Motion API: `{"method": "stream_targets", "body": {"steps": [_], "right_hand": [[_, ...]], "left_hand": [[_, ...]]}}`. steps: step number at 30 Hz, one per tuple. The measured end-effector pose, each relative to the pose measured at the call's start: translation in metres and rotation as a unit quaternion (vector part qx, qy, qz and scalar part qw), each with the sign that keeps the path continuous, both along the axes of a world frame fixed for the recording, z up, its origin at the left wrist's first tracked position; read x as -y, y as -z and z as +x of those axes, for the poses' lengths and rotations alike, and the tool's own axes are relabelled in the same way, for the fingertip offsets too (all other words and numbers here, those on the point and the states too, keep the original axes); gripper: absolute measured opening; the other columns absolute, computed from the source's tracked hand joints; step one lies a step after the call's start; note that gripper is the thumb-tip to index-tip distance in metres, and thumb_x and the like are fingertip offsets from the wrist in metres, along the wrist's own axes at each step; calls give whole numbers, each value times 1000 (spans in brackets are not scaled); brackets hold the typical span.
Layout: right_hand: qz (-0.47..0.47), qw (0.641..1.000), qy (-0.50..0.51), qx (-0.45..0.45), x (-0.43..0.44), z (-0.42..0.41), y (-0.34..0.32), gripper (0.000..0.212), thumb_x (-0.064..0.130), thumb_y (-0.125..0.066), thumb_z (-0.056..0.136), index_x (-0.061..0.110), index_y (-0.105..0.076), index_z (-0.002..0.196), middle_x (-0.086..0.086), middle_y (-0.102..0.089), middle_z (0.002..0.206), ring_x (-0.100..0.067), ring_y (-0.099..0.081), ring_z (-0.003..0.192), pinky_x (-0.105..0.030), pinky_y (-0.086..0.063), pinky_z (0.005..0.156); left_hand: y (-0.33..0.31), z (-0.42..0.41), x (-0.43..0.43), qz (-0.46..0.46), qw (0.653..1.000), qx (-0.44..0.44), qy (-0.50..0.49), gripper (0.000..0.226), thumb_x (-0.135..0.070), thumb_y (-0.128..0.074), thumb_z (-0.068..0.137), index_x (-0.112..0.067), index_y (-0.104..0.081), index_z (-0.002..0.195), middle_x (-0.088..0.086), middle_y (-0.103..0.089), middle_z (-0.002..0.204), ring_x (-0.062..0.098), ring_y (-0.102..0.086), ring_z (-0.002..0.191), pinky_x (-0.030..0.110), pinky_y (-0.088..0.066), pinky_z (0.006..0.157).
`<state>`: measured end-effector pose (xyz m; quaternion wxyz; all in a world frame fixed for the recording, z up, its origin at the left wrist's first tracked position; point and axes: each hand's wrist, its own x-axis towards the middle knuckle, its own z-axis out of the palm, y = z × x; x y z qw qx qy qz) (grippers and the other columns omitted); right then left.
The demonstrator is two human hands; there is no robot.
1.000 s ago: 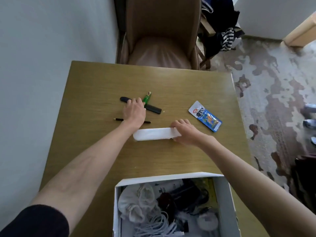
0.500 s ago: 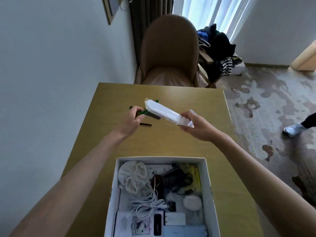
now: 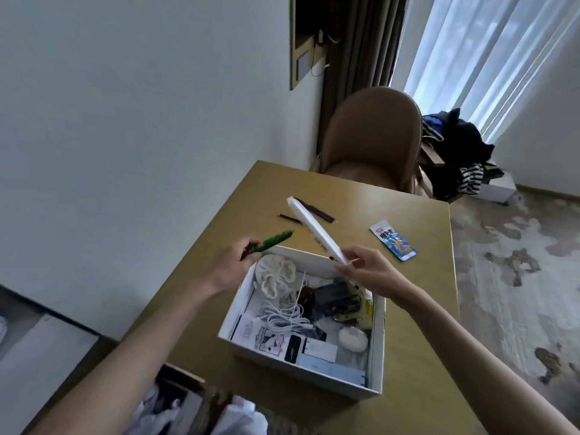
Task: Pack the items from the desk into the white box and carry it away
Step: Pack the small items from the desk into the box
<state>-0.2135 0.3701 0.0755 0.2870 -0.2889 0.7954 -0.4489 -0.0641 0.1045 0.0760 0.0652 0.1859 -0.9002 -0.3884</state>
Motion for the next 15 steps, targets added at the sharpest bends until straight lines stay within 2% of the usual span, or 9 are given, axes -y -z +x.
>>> {"method": "stream_targets", "body": {"steps": [4,7,9,12,14,15], "right_hand": [[99,994,-8,-53,0,9,21,34,30,-68,88,25,-61,121,5,-68,101,-15,-67,89,-31,-58,71],[190,964,-9,-184,0,14,35,34,36,-64,87,29,-59,119,10,-64,97,-13,-60,85,-22,-42,63],[215,948,4,-234,3,18,42,32,37,-64,87,27,-51,115,6,-61,95,-15,-55,81,-28,-36,63],[238,926,5,-293,15,25,50,29,33,-64,88,23,-45,109,-3,-66,99,-25,-62,81,-32,-38,64],[262,893,-22,-364,22,27,52,26,28,-62,90,19,-50,111,-6,-67,110,-31,-64,92,-34,-43,66],[275,877,-39,-391,25,29,52,25,26,-60,91,17,-53,113,-7,-65,117,-31,-63,99,-36,-47,72]], "left_hand": [[8,17,2,-58,997,11,58,19,-19,-59,93,-20,-61,112,-16,-53,78,4,-49,63,14,-32,51],[16,26,3,-97,988,1,117,19,-24,-58,93,-24,-59,112,-21,-51,84,4,-52,63,14,-36,49],[22,31,5,-111,982,-4,155,21,-27,-56,94,-26,-57,115,-22,-51,89,1,-53,66,13,-38,50],[31,37,8,-123,972,0,202,23,-27,-53,95,-26,-55,119,-14,-56,104,3,-56,75,14,-42,53],[35,40,7,-122,968,6,221,24,-26,-53,96,-24,-54,120,-14,-55,105,2,-54,76,14,-42,55],[36,42,6,-119,966,9,231,25,-27,-53,96,-23,-54,120,-14,-53,102,1,-53,74,14,-42,57]]}}
